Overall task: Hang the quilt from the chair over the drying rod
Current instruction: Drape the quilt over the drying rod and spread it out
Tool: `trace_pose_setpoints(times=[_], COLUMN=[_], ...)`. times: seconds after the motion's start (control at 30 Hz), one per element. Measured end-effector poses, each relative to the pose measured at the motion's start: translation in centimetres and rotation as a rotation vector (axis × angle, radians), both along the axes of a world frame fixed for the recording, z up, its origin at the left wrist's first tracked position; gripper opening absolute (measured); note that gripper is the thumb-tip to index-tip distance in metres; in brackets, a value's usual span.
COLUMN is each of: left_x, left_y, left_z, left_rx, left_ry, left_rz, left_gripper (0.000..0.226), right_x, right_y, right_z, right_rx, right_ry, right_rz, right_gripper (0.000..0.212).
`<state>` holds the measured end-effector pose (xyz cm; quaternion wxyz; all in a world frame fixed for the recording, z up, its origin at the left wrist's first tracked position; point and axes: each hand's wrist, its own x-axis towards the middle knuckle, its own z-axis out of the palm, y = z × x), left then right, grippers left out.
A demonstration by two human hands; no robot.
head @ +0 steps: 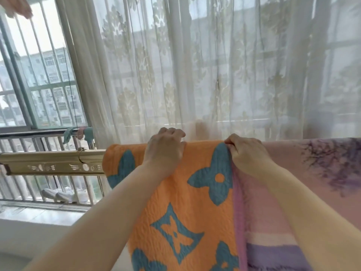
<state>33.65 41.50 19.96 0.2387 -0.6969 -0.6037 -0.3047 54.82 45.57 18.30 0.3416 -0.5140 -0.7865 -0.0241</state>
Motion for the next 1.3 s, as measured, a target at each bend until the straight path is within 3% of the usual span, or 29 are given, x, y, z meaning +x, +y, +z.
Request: trace_pose_setpoints(times=[0.17, 0.43, 0.63, 0.87, 1.03, 1.13, 1.23, 1.3], left_x=[5.9, 16.3, 28.5, 40.0, 44.6, 46.5, 46.9, 46.7], left_y=[1.6, 4.8, 7.4, 10.8, 13.1, 14.3, 15.0, 15.7], left_z=[-0.7, -0.7, -0.5, -0.4, -1.4, -2.3, -3.2, -3.4], left_rx=[-0.122, -0.193, -0.226, -0.263, -0.377, -0.374, -0.313, -0.119], left_ry=[-0.032, -0.022, 0.009, -0.040, -0.224, -0.349, -0.238, -0.073], left_rz=[-0.147, -0.254, -0.367, -0.387, -0.390, -0.483, -0.490, -0.430], left_gripper=[0.035, 0.038, 0.037, 0.032, 0.029, 0.025, 0.015, 0.015], right_x=[3.7, 19.8, 31.8, 40.5, 43.5, 45.6, 47.4, 47.8], right_y=[-0.5, 0.8, 0.6, 0.3, 1.4, 3.1, 5.4, 7.4], right_z=[-0.1, -0.5, -0.6, -0.8, -1.2, -1.2, -0.7, -0.3], right_rx=[0.031, 0.194, 0.072, -0.110, -0.110, 0.008, 0.089, 0.083], right_ry=[0.132, 0.083, 0.087, 0.088, 0.096, 0.204, 0.294, 0.267], right_rz=[0.084, -0.475, -0.662, -0.563, -0.482, -0.472, -0.519, -0.545], right_gripper=[0.036, 0.025, 0.036, 0.034, 0.033, 0.033, 0.030, 0.029])
